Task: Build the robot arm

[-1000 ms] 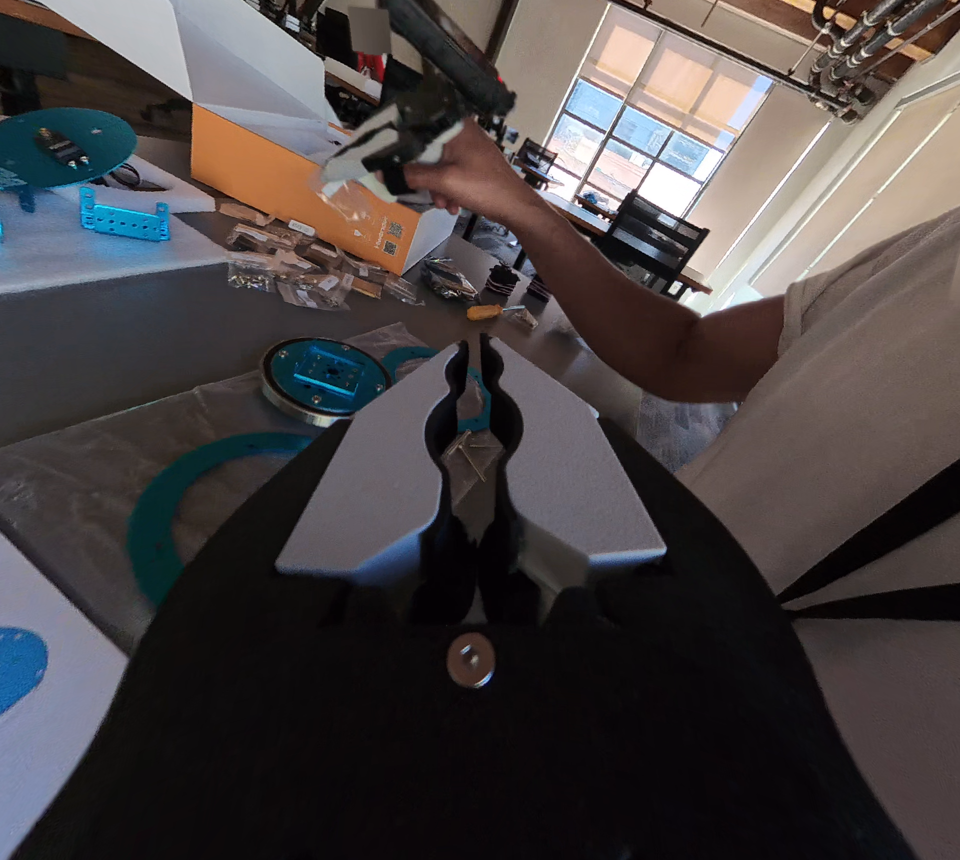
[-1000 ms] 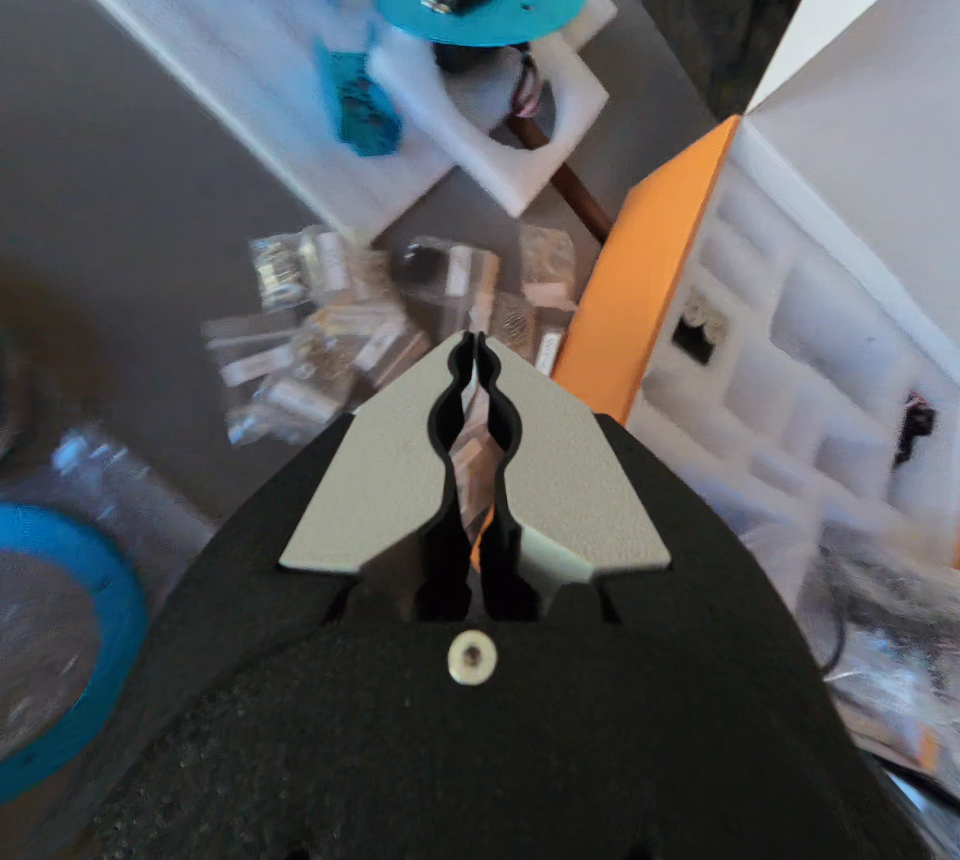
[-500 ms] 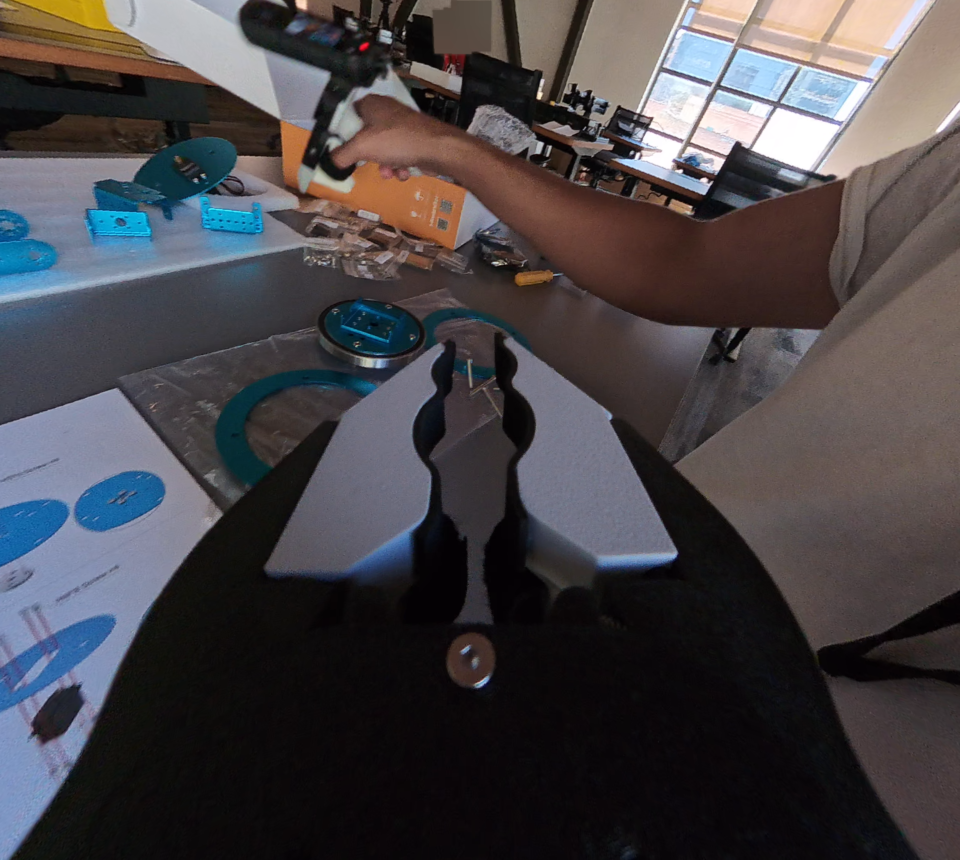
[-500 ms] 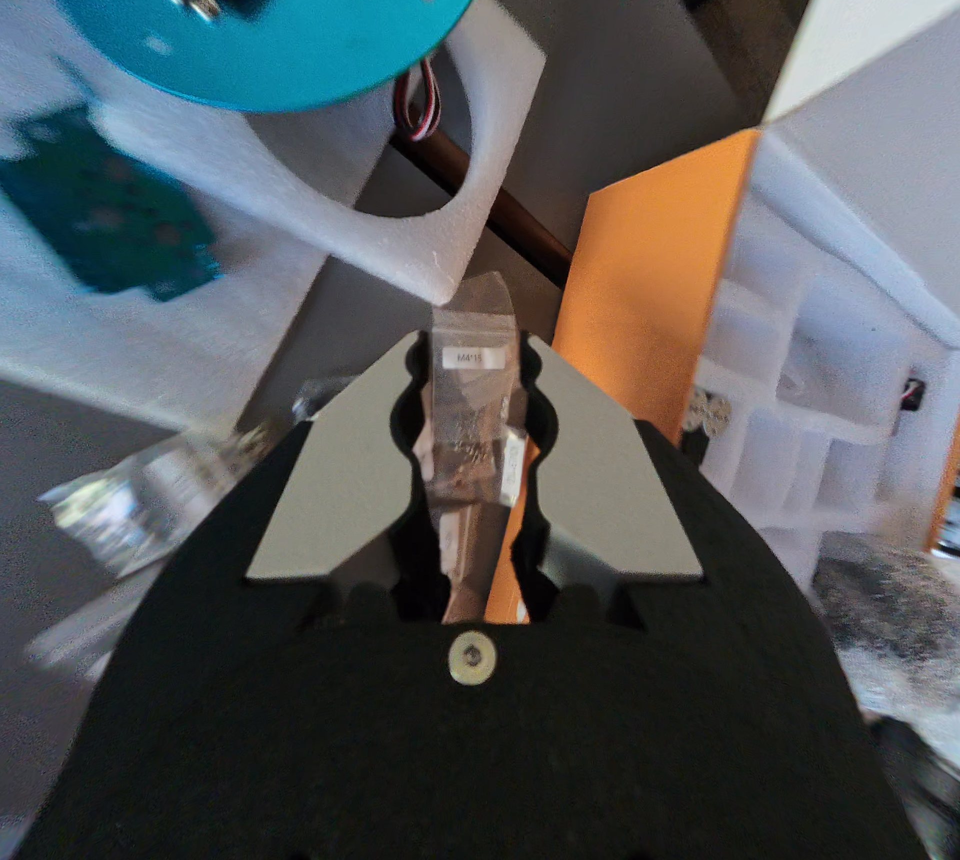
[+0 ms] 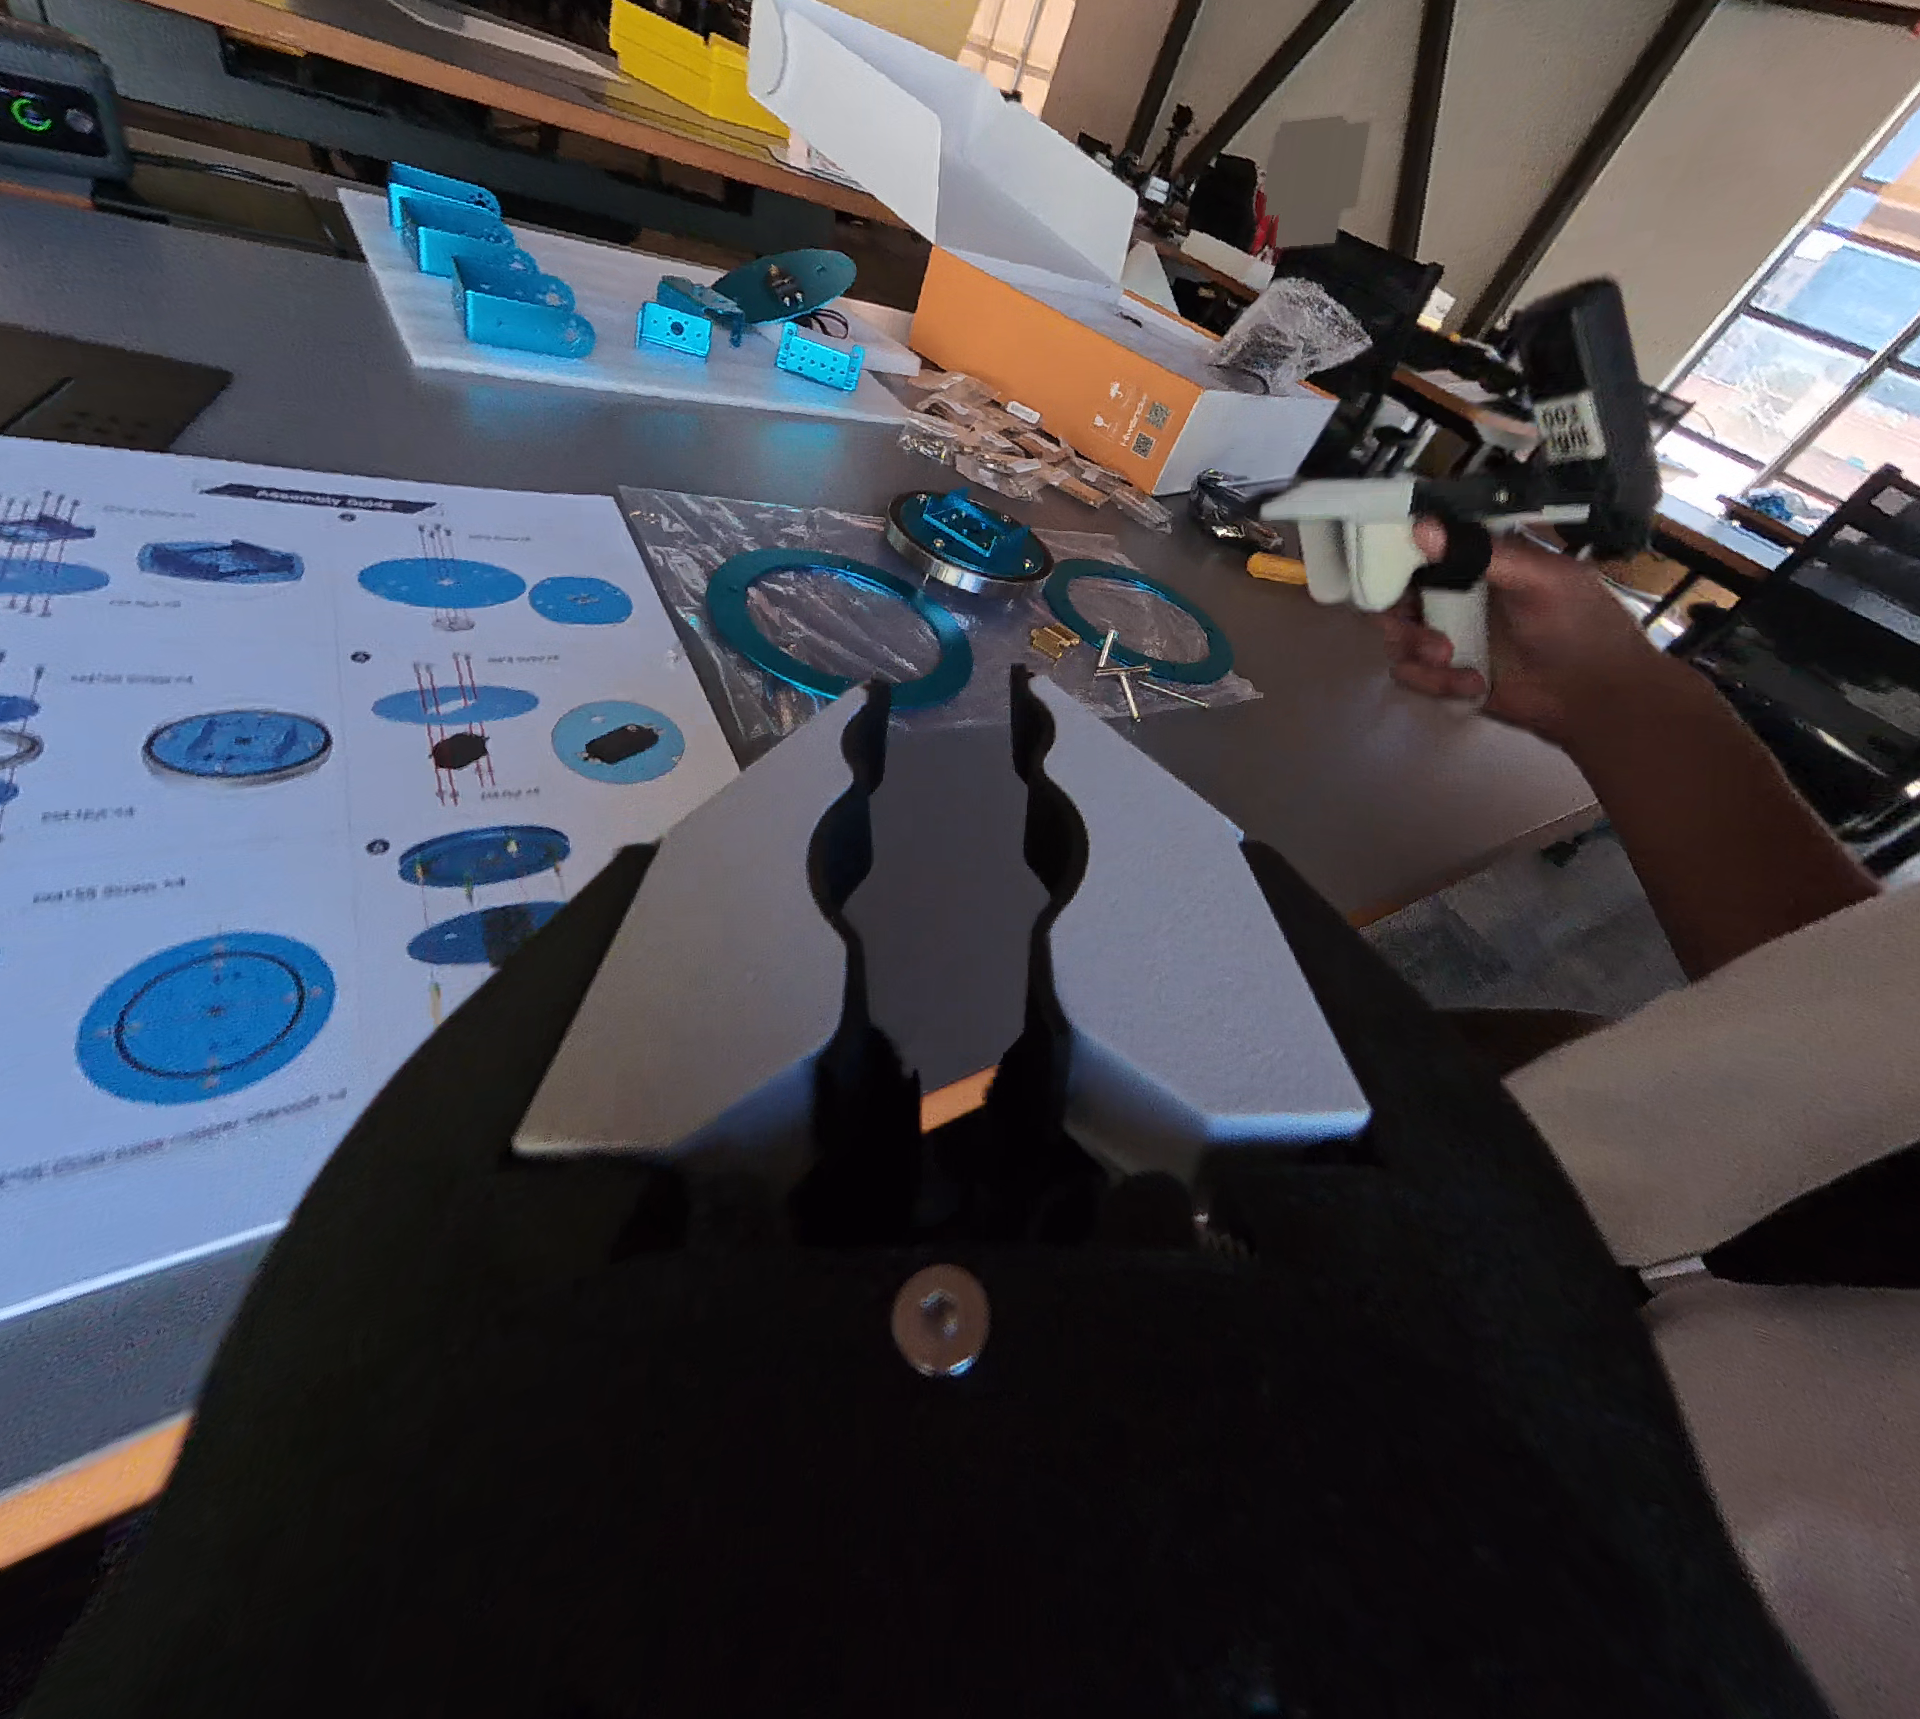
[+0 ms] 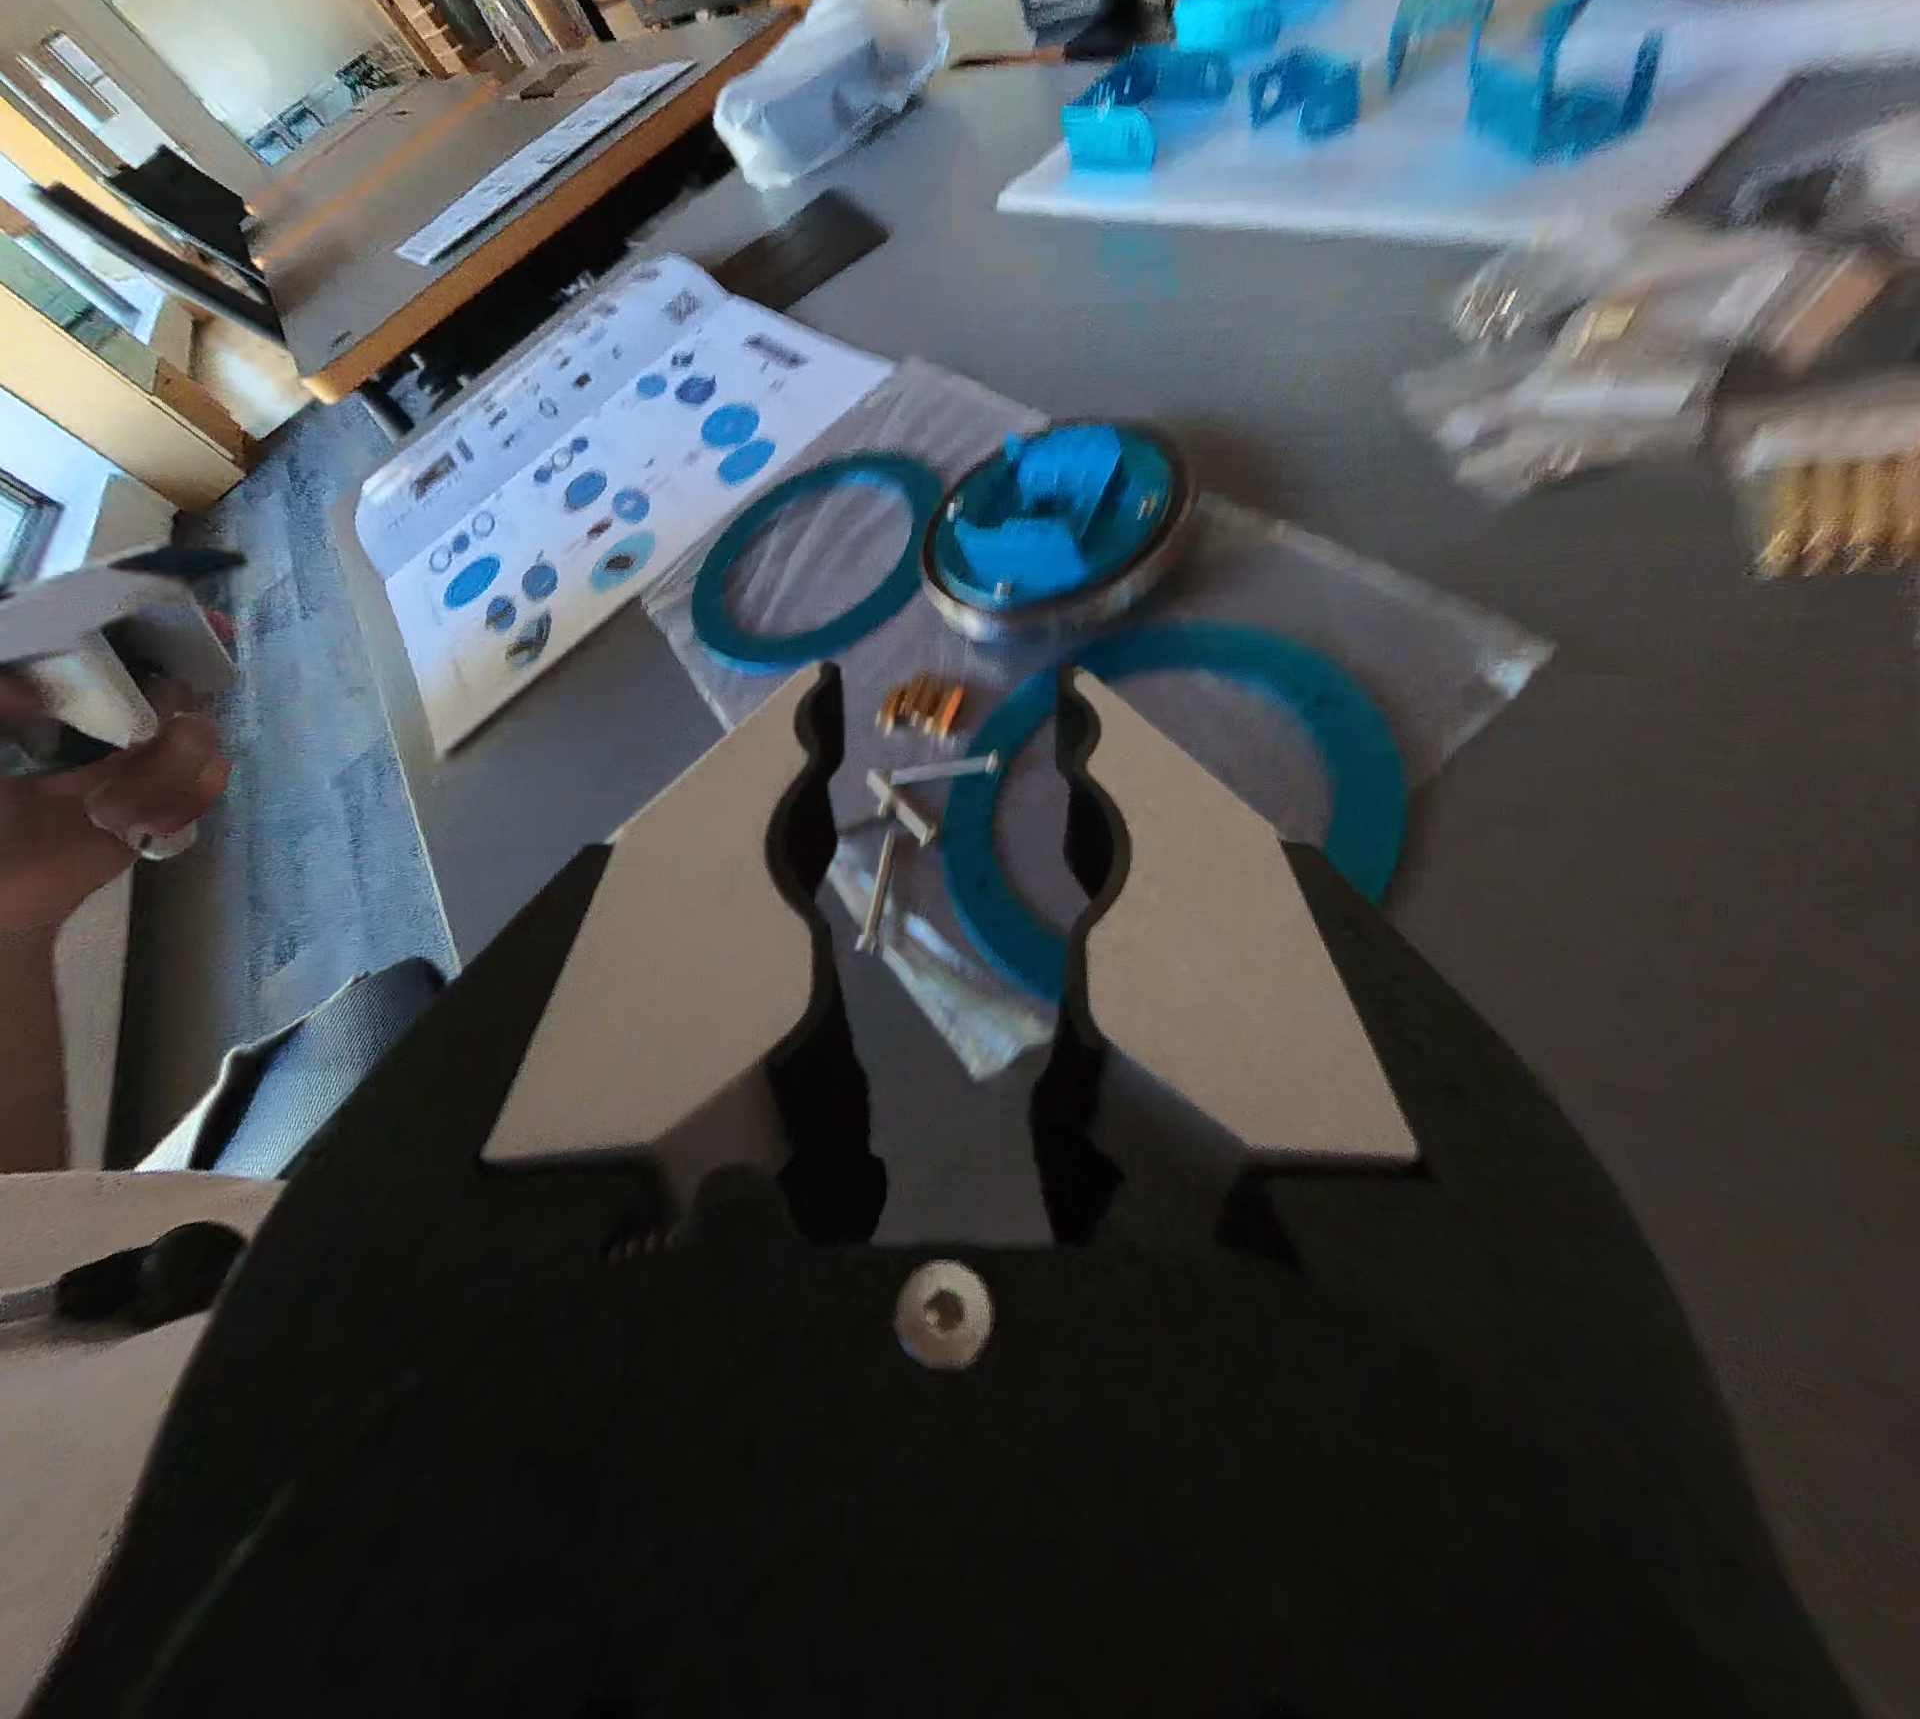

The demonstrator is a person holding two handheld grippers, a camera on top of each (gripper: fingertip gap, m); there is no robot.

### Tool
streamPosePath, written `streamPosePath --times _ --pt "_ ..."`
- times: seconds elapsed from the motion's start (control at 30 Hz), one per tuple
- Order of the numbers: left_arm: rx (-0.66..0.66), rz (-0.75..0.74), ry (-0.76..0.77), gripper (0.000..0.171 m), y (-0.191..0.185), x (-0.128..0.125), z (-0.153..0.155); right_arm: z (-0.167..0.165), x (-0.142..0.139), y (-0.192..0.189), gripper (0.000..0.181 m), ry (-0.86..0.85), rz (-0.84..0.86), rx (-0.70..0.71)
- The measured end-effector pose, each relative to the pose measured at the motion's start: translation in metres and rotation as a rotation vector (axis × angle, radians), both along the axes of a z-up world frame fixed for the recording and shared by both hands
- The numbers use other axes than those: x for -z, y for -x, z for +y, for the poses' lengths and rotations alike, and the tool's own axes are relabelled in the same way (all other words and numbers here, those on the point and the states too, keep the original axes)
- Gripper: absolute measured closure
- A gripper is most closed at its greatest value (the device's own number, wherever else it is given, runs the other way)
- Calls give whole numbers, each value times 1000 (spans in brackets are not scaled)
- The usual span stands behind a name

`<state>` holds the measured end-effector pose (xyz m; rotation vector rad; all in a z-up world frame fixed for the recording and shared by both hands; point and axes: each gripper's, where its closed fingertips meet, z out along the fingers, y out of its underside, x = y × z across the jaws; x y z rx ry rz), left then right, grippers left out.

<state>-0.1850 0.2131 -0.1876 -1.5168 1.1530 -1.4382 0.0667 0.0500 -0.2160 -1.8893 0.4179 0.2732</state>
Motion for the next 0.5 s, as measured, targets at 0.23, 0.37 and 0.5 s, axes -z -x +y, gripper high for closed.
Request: streamPosePath --times 0.23,0.37,0.5 --pt "-15 65 -21 149 -4 20 -22 -31 19 8 144 -82 -12 35" --pt "-62 114 -88 148 -7 26 -20 -50 -23 6 144 -362 21 42" --pt "-66 102 -73 148 -7 23 -20 -59 -32 -7 150 -416 -18 102"
